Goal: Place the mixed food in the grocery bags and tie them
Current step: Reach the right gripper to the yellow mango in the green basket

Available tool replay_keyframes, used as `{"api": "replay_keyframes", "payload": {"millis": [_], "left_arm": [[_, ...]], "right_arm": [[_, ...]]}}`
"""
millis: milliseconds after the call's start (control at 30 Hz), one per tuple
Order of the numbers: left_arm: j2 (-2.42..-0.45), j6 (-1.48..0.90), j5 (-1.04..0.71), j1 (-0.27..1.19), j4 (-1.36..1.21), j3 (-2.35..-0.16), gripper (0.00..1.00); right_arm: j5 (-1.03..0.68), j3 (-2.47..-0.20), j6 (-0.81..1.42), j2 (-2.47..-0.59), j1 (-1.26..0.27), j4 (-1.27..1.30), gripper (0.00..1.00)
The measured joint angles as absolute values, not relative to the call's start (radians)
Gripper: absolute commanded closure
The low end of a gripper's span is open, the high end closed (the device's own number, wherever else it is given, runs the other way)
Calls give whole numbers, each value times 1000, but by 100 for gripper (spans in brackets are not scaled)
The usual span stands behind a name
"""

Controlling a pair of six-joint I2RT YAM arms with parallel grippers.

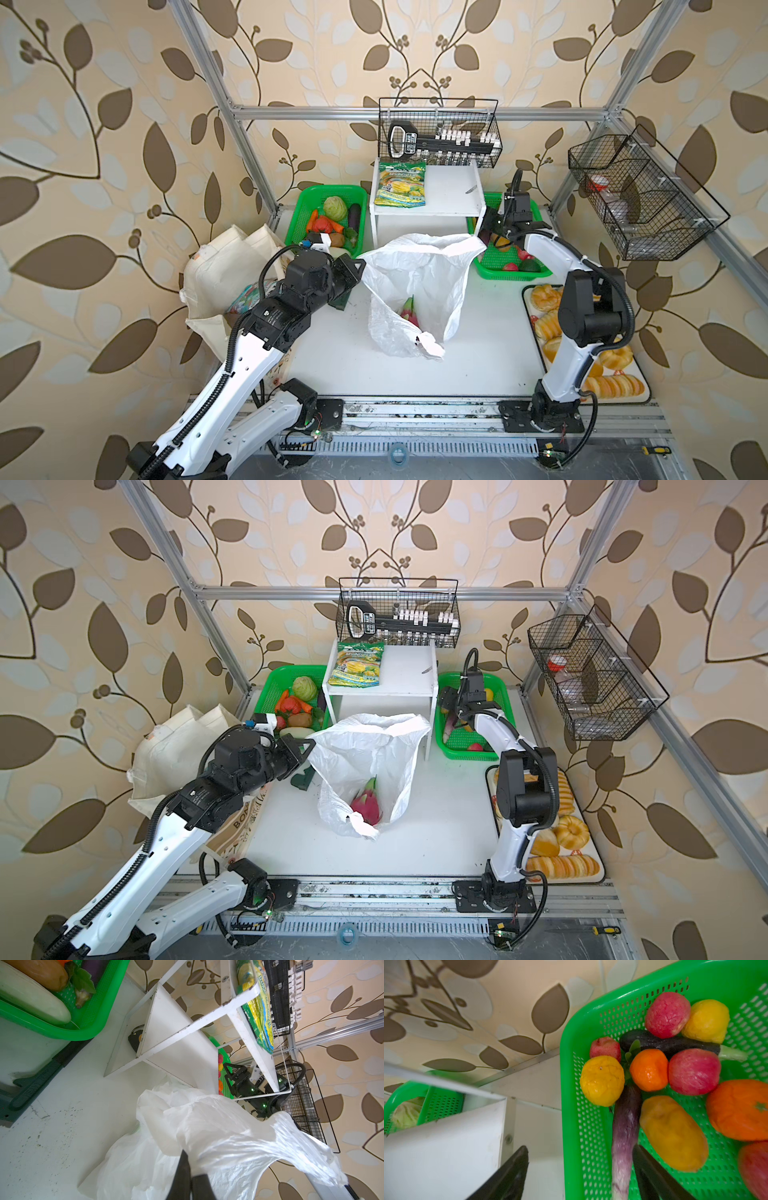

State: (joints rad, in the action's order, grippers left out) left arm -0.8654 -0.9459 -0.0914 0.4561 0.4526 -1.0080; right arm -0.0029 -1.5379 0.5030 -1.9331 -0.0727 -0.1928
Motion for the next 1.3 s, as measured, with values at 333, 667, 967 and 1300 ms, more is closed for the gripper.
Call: {"api": "replay_keyframes", "payload": {"millis": [333, 667, 967, 1300], "left_arm": [[-892, -940, -108, 456, 453, -1009, 100], [-908, -933, -123, 456, 453, -1018, 100], [-900, -926, -123, 456, 454, -1018, 100], [-881, -924, -122, 456, 457, -1018, 100]], "right_arm": [[-26, -1825, 536, -2187, -41, -253, 12], [-112, -1966, 564, -2340, -13, -305, 26], [-124, -1966, 561, -2362, -13, -323, 36], [-138, -1918, 507, -2272, -17, -354, 48]]}}
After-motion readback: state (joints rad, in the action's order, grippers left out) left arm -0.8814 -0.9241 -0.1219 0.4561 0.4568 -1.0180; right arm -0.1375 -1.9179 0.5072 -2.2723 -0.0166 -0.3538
